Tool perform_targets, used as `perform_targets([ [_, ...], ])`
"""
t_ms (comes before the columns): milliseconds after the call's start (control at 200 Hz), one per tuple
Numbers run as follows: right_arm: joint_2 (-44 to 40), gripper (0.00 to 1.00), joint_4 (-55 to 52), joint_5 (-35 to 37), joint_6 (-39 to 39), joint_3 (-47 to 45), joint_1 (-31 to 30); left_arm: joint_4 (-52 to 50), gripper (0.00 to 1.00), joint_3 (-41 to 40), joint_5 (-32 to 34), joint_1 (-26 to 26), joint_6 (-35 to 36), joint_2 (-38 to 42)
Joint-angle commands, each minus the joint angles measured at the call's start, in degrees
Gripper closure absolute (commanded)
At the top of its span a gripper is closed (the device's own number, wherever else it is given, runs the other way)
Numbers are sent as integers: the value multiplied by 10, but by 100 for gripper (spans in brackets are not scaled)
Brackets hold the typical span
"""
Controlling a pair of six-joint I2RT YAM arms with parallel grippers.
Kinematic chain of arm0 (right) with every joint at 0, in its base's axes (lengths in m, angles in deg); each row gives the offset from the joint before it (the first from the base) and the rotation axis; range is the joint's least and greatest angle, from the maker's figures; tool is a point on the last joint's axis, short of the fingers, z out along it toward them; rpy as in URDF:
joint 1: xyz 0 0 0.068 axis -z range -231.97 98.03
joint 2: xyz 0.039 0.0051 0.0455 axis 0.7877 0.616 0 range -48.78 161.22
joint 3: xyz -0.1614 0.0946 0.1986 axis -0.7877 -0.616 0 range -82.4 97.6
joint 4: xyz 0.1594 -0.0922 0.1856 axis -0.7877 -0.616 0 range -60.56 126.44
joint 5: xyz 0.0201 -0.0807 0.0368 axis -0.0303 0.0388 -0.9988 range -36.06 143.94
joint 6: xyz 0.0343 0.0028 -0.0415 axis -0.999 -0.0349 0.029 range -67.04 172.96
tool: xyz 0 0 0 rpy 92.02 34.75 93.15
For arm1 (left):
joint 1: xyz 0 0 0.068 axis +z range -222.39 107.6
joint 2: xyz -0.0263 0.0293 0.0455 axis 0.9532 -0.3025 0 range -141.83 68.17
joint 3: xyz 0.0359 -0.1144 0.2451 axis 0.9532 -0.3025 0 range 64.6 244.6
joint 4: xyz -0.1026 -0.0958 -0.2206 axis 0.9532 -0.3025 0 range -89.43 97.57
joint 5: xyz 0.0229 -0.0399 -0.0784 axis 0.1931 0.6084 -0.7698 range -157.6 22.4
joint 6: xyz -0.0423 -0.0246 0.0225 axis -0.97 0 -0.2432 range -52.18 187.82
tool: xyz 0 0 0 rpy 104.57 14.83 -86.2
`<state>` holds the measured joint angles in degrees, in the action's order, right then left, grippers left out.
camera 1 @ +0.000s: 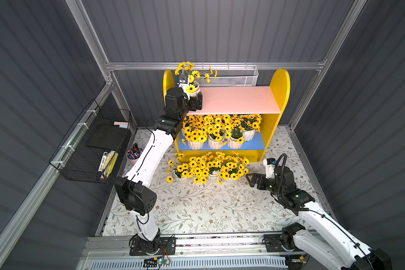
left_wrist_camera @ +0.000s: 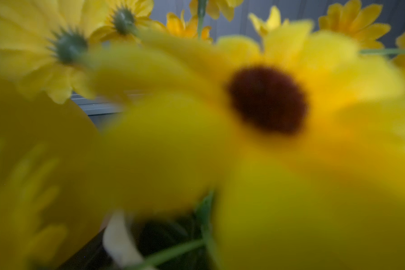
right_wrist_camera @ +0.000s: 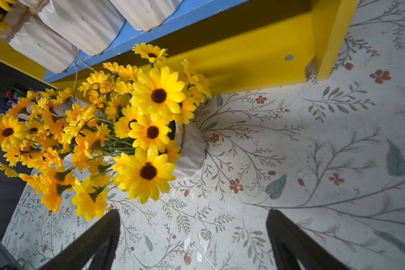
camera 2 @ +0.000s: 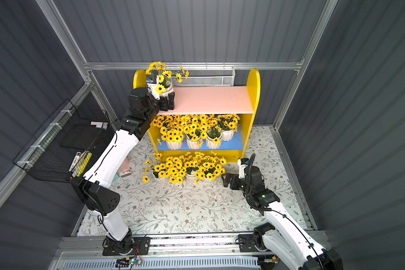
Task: Take the sunflower pots off the shelves
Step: Pick up the sunflower pot from the shelf.
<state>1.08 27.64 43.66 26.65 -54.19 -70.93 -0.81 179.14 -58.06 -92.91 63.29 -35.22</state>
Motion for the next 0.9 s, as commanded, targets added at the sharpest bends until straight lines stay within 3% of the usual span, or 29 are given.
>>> perform_targets([
  [0,10,1,16,-12,8,17,4,49,1,-18,12,2,-1,2],
  [800,33,1,38,-30,21,12,11,104,1,-4,16,7,5,-46],
  [890,31,1,40,-30,22,11,12,118,7,-25,11,8,10,-36],
])
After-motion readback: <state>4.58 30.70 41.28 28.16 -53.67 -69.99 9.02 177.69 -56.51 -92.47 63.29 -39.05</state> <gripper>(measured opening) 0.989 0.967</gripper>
